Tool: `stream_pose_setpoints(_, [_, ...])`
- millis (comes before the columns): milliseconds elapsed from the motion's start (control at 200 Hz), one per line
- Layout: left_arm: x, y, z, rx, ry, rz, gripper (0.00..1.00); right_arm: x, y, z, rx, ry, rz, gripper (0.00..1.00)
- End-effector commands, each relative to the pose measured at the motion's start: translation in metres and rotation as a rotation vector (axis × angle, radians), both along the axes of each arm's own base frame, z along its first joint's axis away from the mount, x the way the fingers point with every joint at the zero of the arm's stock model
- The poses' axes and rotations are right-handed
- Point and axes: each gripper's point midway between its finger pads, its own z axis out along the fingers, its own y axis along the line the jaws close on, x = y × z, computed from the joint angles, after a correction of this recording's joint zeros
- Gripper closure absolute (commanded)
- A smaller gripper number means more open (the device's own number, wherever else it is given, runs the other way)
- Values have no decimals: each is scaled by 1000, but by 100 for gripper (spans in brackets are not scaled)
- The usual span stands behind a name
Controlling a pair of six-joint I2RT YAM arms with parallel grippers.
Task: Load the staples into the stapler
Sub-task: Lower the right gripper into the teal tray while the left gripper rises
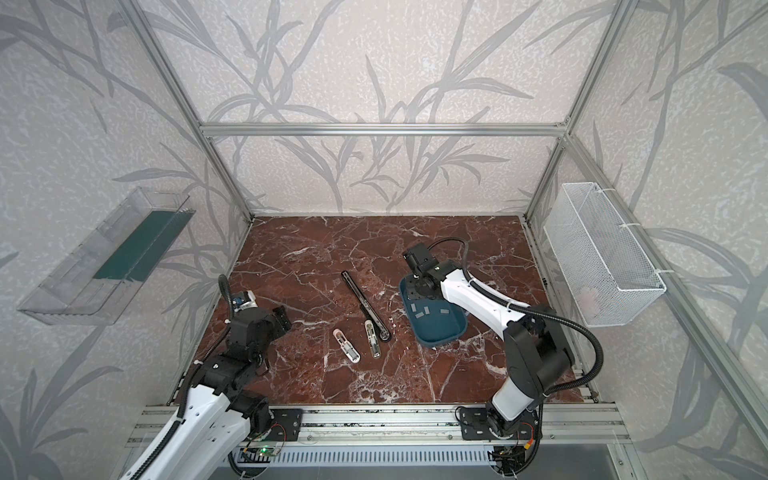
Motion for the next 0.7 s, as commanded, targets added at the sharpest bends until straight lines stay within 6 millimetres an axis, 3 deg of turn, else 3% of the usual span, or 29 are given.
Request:
stream_pose_setpoints(0, [5,-7,-18,-58,34,-49,21,1,-3,-19,-32,87,2,56])
stream_pose_setpoints(405, [9,-5,-27,-81,47,-38,21,15,-3,-62,-114,190,-4,58])
stream_pose_setpoints(695, [11,-7,-29,-87,56,-51,21,21,-6,-81,-142,222,-16,61])
